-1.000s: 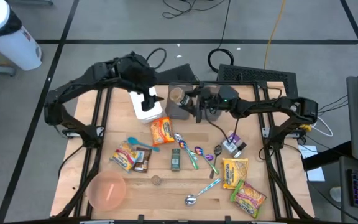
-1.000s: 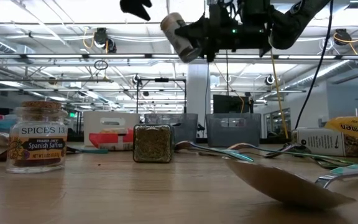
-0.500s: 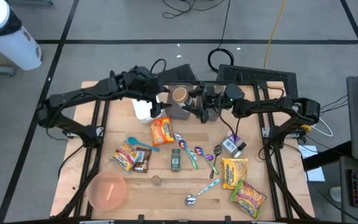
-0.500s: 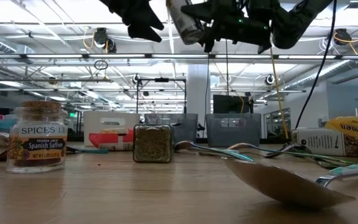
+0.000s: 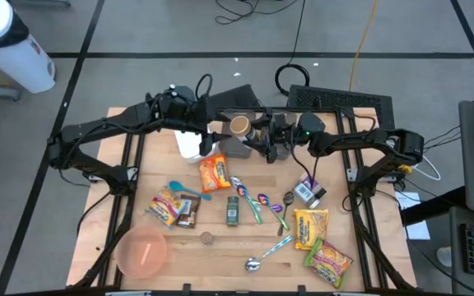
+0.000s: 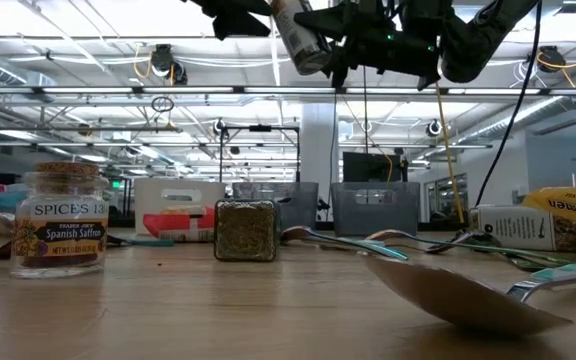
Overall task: Pick & Place Food Item
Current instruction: Put the gold seasoning bottle into the left black bin
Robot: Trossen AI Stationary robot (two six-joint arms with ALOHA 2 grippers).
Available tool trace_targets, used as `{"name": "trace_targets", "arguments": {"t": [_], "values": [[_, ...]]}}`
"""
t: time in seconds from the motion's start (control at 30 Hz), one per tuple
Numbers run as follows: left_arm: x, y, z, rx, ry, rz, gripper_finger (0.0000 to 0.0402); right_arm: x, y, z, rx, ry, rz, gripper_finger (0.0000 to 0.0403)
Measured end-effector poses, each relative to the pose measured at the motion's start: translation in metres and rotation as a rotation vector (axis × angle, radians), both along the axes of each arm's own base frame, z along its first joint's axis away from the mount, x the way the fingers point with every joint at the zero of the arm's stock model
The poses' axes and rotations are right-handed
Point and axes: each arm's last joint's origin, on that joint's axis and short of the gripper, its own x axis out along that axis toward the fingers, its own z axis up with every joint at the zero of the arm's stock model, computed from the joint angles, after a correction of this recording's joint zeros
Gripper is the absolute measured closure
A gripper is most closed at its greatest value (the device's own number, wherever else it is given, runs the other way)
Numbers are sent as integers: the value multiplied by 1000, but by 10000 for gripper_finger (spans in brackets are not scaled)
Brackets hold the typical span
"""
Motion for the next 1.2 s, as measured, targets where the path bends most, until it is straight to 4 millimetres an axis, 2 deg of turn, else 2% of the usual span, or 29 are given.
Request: {"name": "trace_targets", "arguments": {"t": [0.2, 0.47, 0.63, 0.9, 1.2], "values": [[3, -1, 4, -3, -51, -5, 188, 0, 0, 0, 0, -1, 0, 128], [5, 0, 10, -1, -114, -8, 221, 0, 1, 1, 0, -5, -4, 128], [10, 0, 11, -17, -164, -52, 229, 0, 2, 0, -1, 2, 11, 128], [23, 4, 3, -12, -169, -68, 229, 2, 5, -3, 2, 30, 19, 129], [13, 3, 14, 63, -187, 4, 229, 0, 2, 0, -6, -9, 12, 129]]}}
